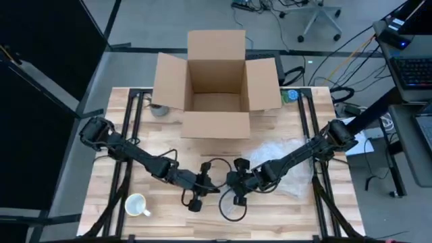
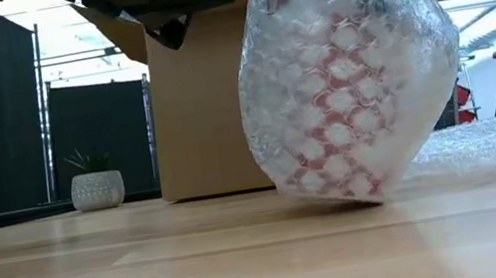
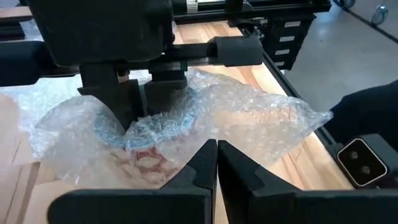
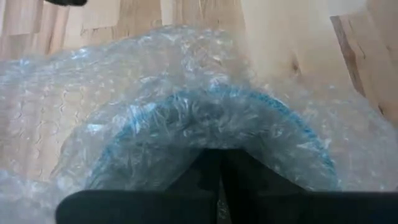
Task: Wrap mug
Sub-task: Wrap the red mug with bubble wrap
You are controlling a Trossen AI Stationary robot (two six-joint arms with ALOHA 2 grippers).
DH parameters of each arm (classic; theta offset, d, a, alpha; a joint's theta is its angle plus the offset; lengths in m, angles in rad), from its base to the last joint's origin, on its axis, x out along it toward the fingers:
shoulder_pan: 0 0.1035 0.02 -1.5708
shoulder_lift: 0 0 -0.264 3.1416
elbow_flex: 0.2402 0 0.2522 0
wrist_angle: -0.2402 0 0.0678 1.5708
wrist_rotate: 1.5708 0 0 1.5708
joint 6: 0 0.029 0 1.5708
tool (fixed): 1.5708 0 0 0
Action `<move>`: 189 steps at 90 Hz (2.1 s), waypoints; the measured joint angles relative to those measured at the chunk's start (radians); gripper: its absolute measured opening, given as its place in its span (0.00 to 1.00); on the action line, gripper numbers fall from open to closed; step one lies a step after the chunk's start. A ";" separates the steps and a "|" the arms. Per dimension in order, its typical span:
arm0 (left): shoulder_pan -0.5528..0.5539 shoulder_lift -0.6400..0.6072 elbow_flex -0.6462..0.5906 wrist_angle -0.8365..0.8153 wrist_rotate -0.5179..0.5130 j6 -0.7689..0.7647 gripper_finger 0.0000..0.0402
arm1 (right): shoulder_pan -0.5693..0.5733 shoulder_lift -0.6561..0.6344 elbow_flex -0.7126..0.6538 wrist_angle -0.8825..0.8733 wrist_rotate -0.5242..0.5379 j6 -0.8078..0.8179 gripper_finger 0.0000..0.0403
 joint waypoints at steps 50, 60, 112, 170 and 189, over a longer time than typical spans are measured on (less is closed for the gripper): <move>-0.001 0.000 0.001 -0.009 0.000 0.233 0.36 | 0.000 0.000 0.000 0.000 -0.002 0.000 0.00; -0.002 0.000 0.001 -0.013 -0.002 0.371 0.39 | 0.000 0.000 0.000 0.000 -0.002 0.000 0.00; 0.035 0.041 0.002 0.059 0.063 0.657 0.36 | -0.001 0.000 -0.001 0.064 -0.002 -0.005 0.00; 0.034 0.104 0.002 0.046 0.059 0.574 0.36 | -0.001 -0.011 -0.002 0.165 0.001 0.005 0.00; 0.032 0.104 0.002 0.046 0.048 0.545 0.36 | -0.002 -0.083 -0.002 0.122 -0.028 0.007 0.00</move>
